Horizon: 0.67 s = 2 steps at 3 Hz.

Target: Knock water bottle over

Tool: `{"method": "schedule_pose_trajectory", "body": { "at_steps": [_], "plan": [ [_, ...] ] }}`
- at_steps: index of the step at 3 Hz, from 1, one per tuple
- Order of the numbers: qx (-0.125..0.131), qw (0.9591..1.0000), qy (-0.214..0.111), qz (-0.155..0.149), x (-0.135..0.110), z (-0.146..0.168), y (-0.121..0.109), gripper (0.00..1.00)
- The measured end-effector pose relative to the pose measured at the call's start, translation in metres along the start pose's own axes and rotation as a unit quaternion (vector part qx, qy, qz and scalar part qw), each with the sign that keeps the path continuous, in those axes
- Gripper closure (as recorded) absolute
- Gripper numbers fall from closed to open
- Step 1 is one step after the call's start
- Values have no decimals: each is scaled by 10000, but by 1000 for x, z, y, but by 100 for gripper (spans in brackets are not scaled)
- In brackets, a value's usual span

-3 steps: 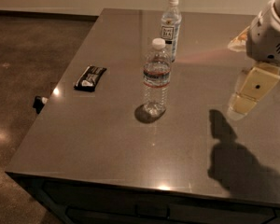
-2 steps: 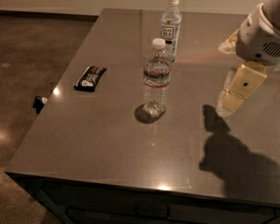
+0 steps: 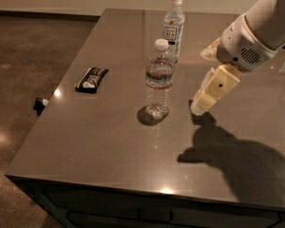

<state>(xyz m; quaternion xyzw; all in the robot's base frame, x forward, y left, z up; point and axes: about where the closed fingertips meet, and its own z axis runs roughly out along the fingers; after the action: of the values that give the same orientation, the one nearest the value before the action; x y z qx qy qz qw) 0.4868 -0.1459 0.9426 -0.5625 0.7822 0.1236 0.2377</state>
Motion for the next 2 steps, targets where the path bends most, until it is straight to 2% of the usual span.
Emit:
{"method": "schedule_pose_trajectory", "body": {
  "at_steps": [1, 2],
  "plan": [
    [-123, 9984, -534, 142, -24, 14, 0, 0],
    [-235, 9929, -1156, 167, -54, 22, 3, 0]
  ]
}}
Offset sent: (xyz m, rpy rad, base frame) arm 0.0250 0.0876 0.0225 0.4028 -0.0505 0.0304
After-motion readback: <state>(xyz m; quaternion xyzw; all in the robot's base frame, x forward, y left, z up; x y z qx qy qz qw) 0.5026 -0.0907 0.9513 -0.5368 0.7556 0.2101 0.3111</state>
